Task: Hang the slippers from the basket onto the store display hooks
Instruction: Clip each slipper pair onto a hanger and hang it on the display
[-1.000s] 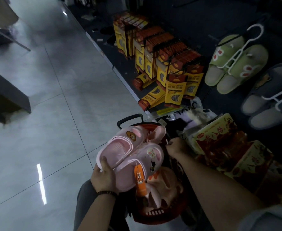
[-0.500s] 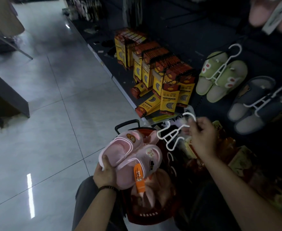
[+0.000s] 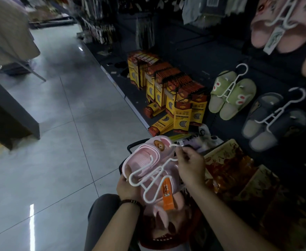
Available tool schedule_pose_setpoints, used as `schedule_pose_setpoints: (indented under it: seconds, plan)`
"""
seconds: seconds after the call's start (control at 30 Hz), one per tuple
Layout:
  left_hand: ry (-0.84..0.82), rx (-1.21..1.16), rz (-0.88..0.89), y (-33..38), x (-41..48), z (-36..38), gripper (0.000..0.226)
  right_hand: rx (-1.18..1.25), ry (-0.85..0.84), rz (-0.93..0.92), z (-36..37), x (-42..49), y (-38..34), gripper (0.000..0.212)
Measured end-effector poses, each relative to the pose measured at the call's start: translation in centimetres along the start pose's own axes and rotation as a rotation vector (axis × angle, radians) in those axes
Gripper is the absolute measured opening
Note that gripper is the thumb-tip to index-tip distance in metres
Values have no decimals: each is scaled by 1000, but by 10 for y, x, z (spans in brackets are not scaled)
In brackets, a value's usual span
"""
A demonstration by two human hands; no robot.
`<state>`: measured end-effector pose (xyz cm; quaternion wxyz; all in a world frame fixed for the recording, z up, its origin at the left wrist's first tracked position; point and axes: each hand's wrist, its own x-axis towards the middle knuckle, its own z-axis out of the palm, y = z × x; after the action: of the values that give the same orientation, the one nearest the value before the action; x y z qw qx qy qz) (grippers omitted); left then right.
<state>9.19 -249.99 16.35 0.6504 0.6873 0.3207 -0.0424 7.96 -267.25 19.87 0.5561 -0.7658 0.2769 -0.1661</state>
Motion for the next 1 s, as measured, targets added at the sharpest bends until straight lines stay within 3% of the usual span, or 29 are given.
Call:
schedule_pose_setpoints:
  seconds: [0.23,0.37,0.5,0.7,1.0]
  plan:
    - [8,-64,-14,-7,0,7,53,-124,114,-57,6,-1,-3,28]
    - [-24,-117,-88,-2,-2,7,53,-125,95,-26,7,-5,-4,26]
    - [-53,-106,-45,-7,-3,6,52,-146,103,20,3,8,-5,21]
    - [-64,-109,-57,-3,-7,6,61,-359,60,27,-3,33,-5,34]
    - [46,14,23,-1,-11,5,67,-443,-25,36,-23,51,-35,36]
